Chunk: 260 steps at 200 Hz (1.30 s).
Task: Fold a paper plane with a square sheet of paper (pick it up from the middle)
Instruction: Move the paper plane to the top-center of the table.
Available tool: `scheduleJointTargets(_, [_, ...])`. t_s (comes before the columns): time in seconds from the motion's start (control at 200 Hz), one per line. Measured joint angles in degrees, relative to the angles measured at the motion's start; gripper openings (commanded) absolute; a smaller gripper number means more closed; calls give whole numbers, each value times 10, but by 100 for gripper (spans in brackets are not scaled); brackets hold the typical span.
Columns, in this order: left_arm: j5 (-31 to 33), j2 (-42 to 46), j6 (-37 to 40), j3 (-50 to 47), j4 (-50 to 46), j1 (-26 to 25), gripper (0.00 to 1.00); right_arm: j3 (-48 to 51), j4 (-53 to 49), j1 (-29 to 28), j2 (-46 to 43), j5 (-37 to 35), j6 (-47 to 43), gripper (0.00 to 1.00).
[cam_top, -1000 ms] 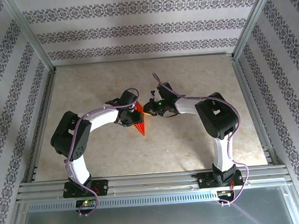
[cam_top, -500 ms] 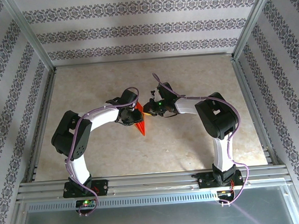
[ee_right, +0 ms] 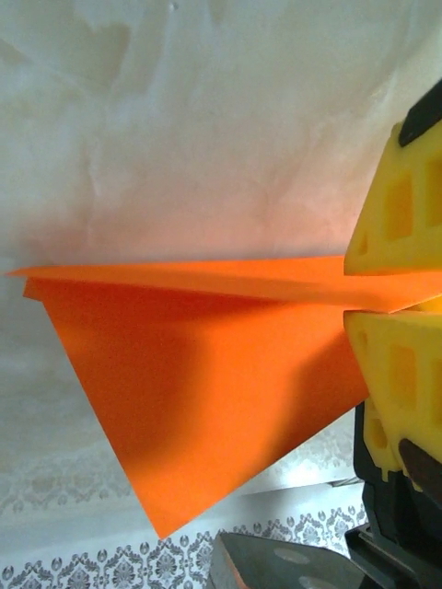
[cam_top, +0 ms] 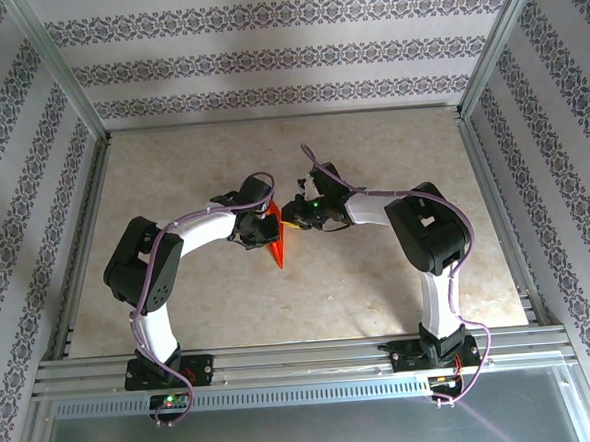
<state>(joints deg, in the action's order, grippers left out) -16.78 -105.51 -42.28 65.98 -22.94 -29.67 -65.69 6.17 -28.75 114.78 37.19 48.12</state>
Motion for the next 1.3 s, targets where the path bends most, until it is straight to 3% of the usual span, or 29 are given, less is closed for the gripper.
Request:
scheduleJointTargets(0.185, [24, 0, 15, 31, -50, 0, 6, 14, -28, 8, -45, -32, -32, 56])
scheduleJointTargets(0.37, [69, -7, 57, 99, -132, 4, 6, 37, -63, 43, -127, -94, -91, 72])
scheduleJointTargets(0.555, [108, -84, 98, 224, -190, 19, 6, 52, -100, 65, -191, -186, -153, 86])
scheduleJointTargets(0.839, [141, -207, 127, 399, -256, 60, 6, 100, -118, 72, -260, -273, -211, 89])
scheduleJointTargets(1.059, [142, -301, 145, 553, -295, 72, 6, 123, -118, 73, -270, -287, -216, 91])
scheduleJointTargets(1.299, [139, -370, 168, 650, -344, 72, 9, 127, -118, 73, -270, -286, -215, 91])
